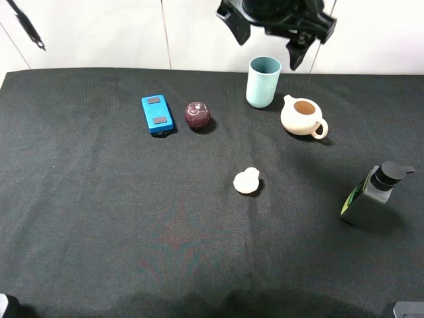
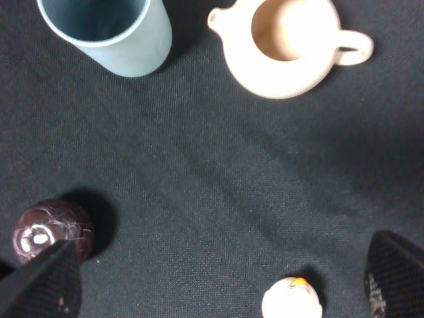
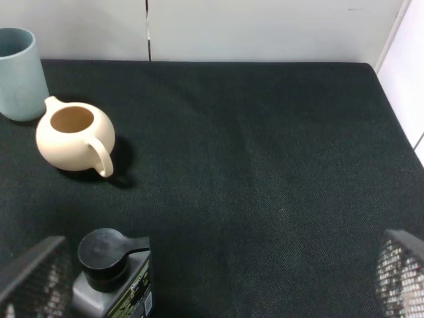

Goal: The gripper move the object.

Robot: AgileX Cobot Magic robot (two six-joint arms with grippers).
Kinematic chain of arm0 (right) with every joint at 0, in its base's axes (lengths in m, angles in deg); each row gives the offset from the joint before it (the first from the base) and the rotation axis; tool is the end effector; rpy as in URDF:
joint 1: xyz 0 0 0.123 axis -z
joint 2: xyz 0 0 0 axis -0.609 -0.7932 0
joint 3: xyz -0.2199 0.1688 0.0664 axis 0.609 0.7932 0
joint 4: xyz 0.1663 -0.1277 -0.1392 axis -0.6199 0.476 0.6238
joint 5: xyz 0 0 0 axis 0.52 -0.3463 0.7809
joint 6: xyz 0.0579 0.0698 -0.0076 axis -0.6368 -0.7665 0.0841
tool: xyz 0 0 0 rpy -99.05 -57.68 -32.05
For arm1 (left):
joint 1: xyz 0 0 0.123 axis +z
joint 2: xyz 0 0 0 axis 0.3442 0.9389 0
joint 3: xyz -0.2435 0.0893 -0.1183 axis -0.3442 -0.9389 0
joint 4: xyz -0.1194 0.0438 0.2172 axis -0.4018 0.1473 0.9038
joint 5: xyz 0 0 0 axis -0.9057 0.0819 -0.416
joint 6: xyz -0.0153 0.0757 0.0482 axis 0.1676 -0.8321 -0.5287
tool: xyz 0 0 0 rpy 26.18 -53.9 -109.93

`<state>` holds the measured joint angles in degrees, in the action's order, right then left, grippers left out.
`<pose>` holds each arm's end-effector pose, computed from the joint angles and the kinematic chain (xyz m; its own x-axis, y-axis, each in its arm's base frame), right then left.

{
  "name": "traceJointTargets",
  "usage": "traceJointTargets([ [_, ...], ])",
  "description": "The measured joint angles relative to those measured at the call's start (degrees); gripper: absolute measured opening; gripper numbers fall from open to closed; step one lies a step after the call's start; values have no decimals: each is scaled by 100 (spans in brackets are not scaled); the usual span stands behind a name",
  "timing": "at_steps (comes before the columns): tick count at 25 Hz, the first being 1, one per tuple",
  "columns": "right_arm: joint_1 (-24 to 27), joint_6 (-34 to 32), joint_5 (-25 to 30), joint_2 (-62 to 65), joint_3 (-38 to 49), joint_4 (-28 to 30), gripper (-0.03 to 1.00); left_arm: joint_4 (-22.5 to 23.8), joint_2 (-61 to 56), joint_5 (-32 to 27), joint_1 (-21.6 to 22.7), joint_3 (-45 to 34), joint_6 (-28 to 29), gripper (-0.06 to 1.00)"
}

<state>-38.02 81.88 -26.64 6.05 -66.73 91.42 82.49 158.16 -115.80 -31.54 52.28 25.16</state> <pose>-0.0049 -0.0053 0.2813 -0.4132 -0.0085 -0.9106 0.0412 0.9988 -0.0280 0.3098 -0.3774 0.3152 -0.6635 0.5239 -0.5341 0.6306 0.7758 -0.0223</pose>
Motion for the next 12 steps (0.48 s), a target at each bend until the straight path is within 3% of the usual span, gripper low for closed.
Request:
traceJointTargets([
  [6, 0, 0, 0, 0, 0, 0, 69, -96, -365, 1, 0, -94, 0, 91],
  [12, 0, 0, 0, 0, 0, 0, 69, -125, -983, 1, 0, -872, 18, 91],
])
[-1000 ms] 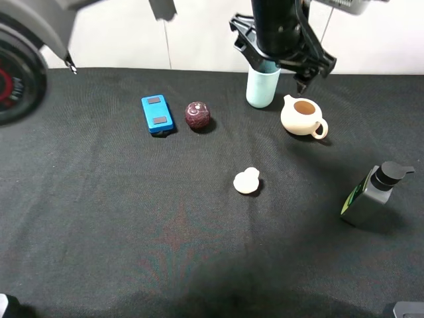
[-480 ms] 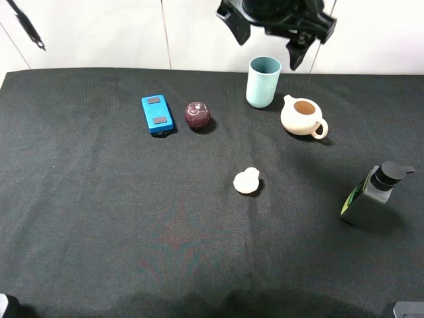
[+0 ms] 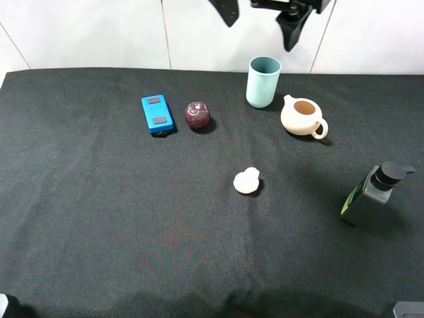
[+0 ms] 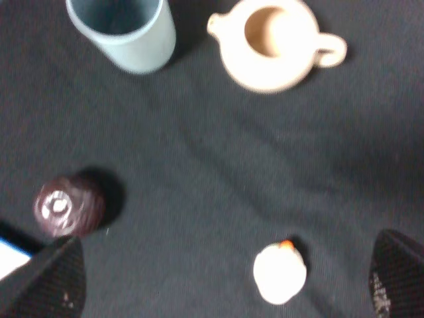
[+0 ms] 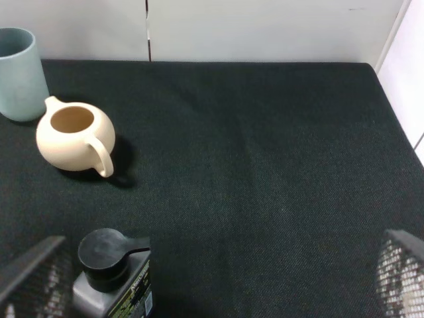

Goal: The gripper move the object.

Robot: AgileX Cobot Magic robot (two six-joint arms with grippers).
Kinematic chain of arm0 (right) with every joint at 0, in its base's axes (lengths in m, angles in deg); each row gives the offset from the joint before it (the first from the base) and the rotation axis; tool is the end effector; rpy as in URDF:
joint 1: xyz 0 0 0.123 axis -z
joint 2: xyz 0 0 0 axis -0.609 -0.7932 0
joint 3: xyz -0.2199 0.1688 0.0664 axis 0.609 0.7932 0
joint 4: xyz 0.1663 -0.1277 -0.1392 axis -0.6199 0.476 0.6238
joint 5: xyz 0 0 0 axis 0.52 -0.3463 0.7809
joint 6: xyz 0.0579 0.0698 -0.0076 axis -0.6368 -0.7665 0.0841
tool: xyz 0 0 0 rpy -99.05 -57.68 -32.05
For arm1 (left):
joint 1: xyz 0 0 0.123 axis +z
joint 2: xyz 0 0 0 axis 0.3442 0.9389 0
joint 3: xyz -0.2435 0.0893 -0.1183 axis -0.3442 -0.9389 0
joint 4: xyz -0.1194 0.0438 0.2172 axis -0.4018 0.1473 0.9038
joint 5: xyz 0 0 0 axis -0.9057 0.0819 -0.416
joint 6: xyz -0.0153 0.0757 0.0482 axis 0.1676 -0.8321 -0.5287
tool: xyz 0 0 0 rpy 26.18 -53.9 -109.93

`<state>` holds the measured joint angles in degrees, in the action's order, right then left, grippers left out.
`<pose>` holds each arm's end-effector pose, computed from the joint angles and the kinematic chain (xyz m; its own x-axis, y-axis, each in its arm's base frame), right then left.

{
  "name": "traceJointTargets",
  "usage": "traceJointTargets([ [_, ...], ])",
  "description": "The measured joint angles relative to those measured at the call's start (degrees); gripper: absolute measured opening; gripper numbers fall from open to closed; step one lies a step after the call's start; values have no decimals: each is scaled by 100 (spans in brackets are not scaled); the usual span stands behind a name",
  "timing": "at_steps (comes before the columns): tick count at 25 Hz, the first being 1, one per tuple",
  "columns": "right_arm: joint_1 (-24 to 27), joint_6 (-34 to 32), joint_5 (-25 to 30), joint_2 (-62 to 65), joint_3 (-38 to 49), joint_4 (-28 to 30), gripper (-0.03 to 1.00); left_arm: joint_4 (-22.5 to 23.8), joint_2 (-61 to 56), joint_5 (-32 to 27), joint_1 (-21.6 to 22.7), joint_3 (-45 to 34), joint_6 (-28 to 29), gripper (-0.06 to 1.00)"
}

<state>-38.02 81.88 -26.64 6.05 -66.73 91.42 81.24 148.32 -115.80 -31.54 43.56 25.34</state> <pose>-0.0049 -0.0053 0.2813 -0.4132 -0.0085 -0.9106 0.0412 0.9988 -0.0280 0.2849 -0.3488 0.3513 -0.6661 0.5085 -0.5456 0.6312 0.7740 -0.0492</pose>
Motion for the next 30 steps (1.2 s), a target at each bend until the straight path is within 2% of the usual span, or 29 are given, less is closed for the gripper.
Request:
traceJointTargets([
  [14, 0, 0, 0, 0, 0, -6, 69, 133, -1859, 0, 0, -2018, -100, 91],
  [30, 0, 0, 0, 0, 0, -6, 69, 141, -4421, 0, 0, -4684, -226, 91],
])
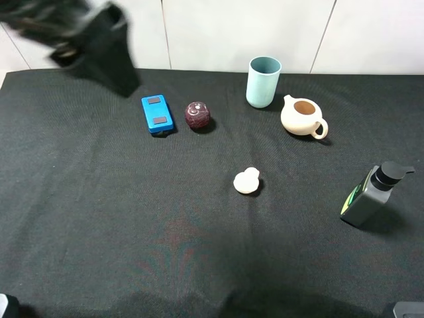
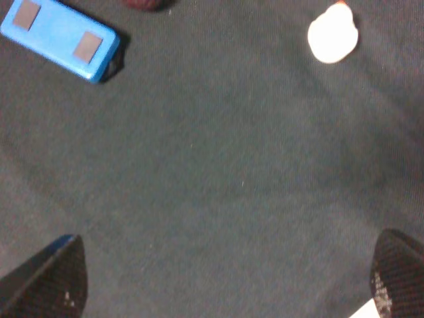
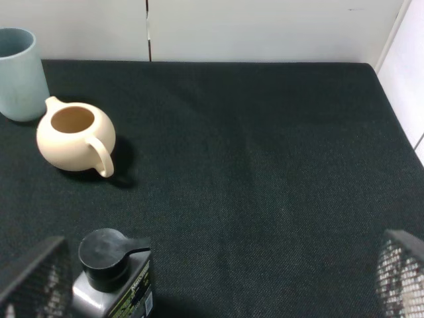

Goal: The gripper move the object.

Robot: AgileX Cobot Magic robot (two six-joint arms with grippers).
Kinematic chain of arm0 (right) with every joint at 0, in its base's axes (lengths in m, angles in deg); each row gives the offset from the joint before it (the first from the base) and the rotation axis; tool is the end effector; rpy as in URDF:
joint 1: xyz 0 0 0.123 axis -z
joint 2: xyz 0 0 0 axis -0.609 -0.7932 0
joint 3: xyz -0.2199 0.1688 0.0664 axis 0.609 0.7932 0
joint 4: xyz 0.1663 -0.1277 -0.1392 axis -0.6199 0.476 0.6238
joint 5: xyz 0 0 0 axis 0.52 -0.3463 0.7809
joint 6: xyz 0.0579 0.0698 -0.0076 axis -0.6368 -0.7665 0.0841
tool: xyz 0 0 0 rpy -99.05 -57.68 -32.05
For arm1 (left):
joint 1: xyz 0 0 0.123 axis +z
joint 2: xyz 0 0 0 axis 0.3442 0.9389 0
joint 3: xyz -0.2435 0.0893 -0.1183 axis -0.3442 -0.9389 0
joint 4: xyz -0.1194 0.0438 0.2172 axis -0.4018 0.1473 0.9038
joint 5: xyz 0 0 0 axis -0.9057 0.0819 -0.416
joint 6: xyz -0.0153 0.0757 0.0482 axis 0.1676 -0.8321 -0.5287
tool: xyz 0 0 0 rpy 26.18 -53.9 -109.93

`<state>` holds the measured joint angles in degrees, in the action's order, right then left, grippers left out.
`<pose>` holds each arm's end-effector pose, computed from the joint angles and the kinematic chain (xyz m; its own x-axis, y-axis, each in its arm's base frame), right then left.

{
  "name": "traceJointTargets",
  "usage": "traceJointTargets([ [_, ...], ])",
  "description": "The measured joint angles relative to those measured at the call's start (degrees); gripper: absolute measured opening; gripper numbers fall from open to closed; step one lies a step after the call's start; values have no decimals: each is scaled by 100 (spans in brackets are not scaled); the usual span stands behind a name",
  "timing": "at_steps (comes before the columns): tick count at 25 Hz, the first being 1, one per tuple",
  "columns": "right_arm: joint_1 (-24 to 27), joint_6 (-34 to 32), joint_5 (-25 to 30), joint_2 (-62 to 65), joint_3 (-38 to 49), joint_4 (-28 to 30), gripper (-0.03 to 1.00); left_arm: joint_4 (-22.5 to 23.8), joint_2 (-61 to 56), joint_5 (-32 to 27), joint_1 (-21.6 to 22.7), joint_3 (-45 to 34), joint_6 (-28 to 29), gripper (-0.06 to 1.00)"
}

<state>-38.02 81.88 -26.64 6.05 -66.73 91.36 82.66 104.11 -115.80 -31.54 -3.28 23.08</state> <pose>-0.0049 -0.0052 0.2813 -0.4132 -0.0079 -0.9106 0.0406 0.9988 -0.0271 0.1558 -0.1822 0.3816 -0.6478 0.5632 -0.5130 0.6539 0.7566 0.0049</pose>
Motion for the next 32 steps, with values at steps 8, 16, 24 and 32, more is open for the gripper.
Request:
traceJointTargets([
  [8, 0, 0, 0, 0, 0, 0, 69, 0, -1194, 0, 0, -855, -227, 91],
  [16, 0, 0, 0, 0, 0, -5, 69, 194, -2484, 0, 0, -1939, -232, 91],
  [24, 0, 0, 0, 0, 0, -11, 69, 525, -3603, 6, 444, -2733, -226, 91],
  [32, 0, 0, 0, 0, 0, -11, 69, 330, -4660, 6, 1779, -3360, -226, 91],
])
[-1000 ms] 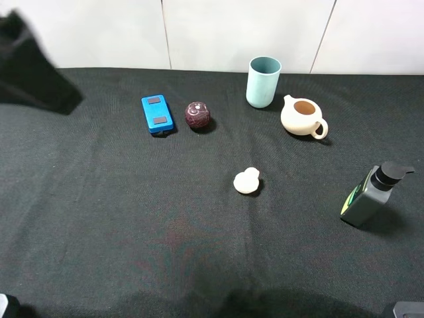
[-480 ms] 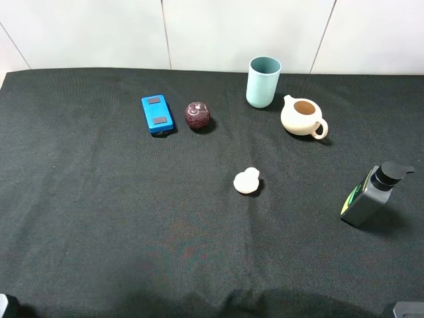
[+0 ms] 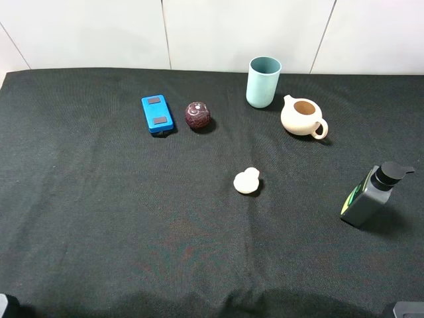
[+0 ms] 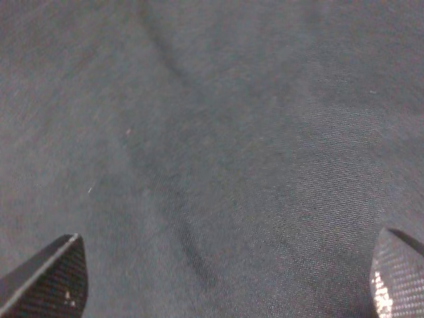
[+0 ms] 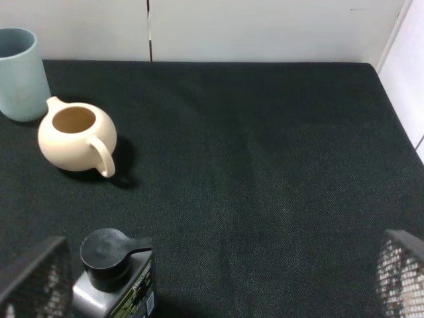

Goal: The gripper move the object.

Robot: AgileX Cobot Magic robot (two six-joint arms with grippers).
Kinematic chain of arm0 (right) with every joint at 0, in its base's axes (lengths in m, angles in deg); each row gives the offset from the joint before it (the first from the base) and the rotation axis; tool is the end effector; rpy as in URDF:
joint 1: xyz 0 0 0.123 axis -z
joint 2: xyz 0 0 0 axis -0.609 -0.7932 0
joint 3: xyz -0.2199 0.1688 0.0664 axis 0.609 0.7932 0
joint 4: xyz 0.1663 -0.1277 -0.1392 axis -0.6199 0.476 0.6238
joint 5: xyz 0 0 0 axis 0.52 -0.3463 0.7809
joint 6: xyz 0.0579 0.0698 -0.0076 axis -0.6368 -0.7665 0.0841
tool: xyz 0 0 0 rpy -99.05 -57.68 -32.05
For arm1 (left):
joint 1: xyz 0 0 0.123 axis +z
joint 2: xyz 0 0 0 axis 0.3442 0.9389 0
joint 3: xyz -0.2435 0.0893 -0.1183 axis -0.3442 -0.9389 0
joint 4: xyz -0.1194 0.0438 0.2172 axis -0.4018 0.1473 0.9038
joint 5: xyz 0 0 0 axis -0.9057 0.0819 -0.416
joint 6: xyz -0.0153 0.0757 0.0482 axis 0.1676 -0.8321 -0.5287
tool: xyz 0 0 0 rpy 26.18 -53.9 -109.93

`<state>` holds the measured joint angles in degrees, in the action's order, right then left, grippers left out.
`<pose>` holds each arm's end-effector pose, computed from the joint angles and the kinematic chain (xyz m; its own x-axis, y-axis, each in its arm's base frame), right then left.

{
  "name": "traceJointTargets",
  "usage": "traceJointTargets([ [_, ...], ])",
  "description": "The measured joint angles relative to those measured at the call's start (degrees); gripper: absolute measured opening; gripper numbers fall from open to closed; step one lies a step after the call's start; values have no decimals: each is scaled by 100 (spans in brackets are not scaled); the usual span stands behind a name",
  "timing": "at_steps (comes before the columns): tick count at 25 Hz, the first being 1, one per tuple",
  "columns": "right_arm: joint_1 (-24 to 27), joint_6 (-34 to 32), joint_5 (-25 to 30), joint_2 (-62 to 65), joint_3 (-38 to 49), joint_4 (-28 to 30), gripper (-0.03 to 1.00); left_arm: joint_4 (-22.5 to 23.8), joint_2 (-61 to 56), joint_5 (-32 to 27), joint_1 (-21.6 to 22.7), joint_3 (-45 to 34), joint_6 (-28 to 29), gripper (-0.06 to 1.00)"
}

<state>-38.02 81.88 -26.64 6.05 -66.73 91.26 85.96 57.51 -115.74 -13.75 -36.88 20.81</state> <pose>-0.0049 -0.0051 0.2813 -0.4132 -0.0070 -0.9106 0.0396 0.9989 -0.0257 0.0486 -0.0158 0.3232 -0.6439 0.3154 -0.6971 0.4018 0.9147 0.0428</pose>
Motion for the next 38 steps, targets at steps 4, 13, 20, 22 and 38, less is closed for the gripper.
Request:
traceJointTargets([
  [4, 0, 0, 0, 0, 0, 0, 69, -72, -653, 79, 646, -348, -104, 91],
  [13, 0, 0, 0, 0, 0, 0, 69, -465, -1854, 389, 2093, -1044, -865, 91],
  [20, 0, 0, 0, 0, 0, 0, 69, -847, -2424, 655, 2922, -1302, -1574, 96],
  [22, 0, 0, 0, 0, 0, 0, 69, -905, -2534, 660, 3085, -1303, -1672, 97],
  [38, 0, 0, 0, 0, 0, 0, 69, -1047, -2567, 665, 3198, -1307, -1947, 97],
])
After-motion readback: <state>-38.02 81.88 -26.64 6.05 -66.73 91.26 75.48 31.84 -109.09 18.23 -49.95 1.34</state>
